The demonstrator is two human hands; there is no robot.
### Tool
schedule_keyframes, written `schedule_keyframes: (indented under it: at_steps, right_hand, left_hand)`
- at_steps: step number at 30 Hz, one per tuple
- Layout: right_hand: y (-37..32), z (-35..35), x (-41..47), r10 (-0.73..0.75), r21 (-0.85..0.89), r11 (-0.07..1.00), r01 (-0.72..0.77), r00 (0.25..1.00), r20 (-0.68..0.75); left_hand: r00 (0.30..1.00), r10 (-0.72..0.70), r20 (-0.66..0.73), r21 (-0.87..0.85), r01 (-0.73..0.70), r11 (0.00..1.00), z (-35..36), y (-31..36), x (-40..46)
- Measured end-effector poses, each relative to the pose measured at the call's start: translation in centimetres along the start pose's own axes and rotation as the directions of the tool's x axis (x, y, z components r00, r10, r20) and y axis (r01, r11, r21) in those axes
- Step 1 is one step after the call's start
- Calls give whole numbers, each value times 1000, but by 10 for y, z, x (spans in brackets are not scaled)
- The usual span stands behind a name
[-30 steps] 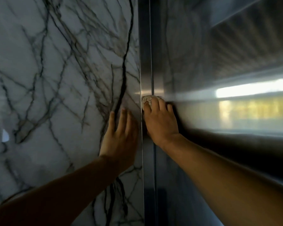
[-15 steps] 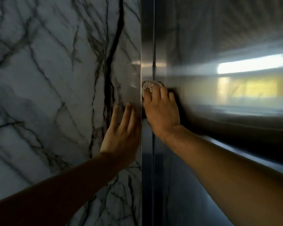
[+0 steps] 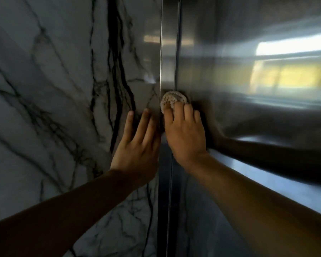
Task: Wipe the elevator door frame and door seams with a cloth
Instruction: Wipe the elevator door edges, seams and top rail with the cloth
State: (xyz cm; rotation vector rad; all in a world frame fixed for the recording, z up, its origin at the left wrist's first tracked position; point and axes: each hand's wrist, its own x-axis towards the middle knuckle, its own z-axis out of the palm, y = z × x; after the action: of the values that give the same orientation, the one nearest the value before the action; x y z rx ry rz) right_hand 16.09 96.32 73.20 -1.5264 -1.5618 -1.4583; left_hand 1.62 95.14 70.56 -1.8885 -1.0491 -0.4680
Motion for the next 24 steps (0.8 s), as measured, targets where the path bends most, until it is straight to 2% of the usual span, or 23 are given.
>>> schedule_keyframes:
  at_steps: [6, 16, 24]
  right_hand:
    - [-19, 21, -52, 16, 20, 1000, -15, 999, -35]
    - [-44, 45, -115, 32, 14, 999, -32, 999, -35]
    - [-54, 63, -137, 72, -1, 997, -73, 985, -159]
  left_hand:
    - [996, 40, 75, -30, -38, 999, 20, 25, -34]
    - [995, 60, 76, -103, -52, 993, 63, 77, -80]
    - [992, 101, 75, -124, -91, 988, 96, 98, -103]
